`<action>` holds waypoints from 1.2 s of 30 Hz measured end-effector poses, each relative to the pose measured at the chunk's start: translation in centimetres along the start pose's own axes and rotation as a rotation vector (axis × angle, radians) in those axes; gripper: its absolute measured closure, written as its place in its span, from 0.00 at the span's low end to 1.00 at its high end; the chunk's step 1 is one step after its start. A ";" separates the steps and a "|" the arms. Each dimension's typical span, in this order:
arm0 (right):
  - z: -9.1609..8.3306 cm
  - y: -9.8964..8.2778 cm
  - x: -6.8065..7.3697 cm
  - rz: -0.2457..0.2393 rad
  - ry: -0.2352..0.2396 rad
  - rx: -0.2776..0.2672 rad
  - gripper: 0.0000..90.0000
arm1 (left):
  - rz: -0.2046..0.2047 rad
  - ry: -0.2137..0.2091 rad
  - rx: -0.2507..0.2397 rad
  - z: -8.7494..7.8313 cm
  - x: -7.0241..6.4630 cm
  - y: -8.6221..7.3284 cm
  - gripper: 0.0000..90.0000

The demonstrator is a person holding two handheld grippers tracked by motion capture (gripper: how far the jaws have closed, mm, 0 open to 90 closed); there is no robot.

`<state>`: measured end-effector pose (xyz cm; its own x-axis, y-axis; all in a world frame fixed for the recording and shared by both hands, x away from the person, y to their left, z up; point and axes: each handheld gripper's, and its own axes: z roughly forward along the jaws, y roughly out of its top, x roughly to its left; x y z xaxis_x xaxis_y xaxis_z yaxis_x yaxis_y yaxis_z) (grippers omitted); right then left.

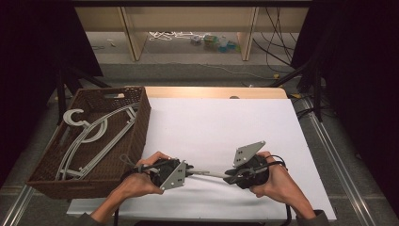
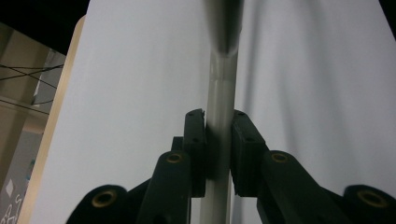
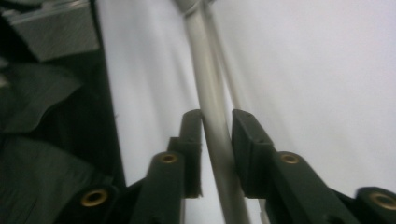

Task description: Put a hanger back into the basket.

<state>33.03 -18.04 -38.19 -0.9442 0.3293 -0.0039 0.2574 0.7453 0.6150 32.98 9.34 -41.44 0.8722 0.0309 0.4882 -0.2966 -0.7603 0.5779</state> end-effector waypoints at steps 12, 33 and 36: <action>-2.6 -0.1 -2.0 0.223 -0.176 -0.214 0.35 | -0.273 0.003 0.038 -0.2 1.5 0.3 0.88; -3.8 -1.5 -2.4 0.314 -0.269 -0.349 0.22 | -0.740 0.031 -0.110 -3.4 5.7 -2.4 0.88; -3.7 -2.0 -2.3 0.311 -0.275 -0.341 0.21 | -0.789 0.023 -0.144 -4.3 6.2 -2.4 0.88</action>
<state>33.93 -22.46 -36.53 -0.7335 0.6784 0.0415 0.3920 0.3724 0.8412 37.41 14.17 -37.04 0.8378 0.5388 -0.0876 0.3557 -0.4171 0.8363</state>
